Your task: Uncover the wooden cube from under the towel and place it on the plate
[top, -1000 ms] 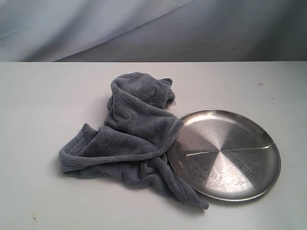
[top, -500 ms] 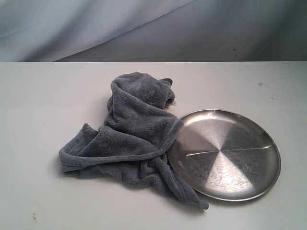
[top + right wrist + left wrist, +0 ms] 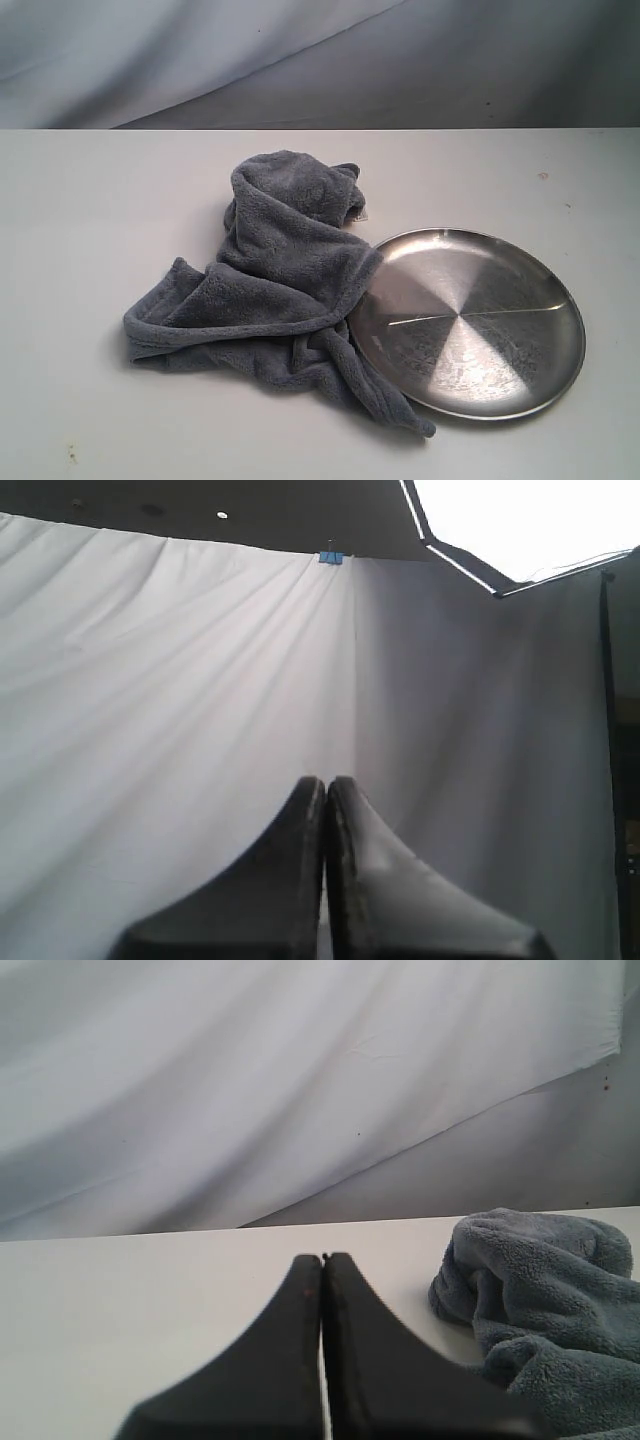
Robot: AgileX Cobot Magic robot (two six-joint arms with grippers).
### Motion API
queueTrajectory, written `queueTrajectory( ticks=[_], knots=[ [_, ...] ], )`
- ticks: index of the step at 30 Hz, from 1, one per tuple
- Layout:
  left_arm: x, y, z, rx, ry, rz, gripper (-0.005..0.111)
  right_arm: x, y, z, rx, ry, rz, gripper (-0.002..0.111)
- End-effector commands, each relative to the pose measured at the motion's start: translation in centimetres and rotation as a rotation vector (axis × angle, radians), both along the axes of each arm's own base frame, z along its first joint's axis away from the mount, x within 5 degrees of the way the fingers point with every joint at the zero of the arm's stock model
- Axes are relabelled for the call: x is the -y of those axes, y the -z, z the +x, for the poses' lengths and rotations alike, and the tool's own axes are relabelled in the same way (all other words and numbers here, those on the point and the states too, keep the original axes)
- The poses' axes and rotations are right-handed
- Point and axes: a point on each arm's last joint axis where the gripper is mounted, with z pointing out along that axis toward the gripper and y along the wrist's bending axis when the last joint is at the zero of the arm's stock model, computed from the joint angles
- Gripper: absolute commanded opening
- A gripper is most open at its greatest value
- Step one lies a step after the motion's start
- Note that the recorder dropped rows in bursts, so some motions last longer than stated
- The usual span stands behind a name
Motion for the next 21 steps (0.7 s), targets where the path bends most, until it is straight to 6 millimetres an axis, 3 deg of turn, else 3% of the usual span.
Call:
queueTrajectory(
  ticks=[1,12,17,21],
  knots=[
    [0.0,0.0,0.0,0.010,-0.003,-0.006,0.000,0.0,0.1,0.1,-0.025,0.017,-0.024,0.000],
    [0.0,0.0,0.0,0.010,-0.003,-0.006,0.000,0.1,1.0,0.5,-0.190,0.051,-0.086,0.000],
    [0.0,0.0,0.0,0.010,-0.003,-0.006,0.000,0.7,0.1,0.5,-0.402,0.119,-0.146,0.000],
    [0.0,0.0,0.0,0.010,-0.003,-0.006,0.000,0.6,-0.6,1.5,-0.624,0.104,-0.185,0.000]
  ],
)
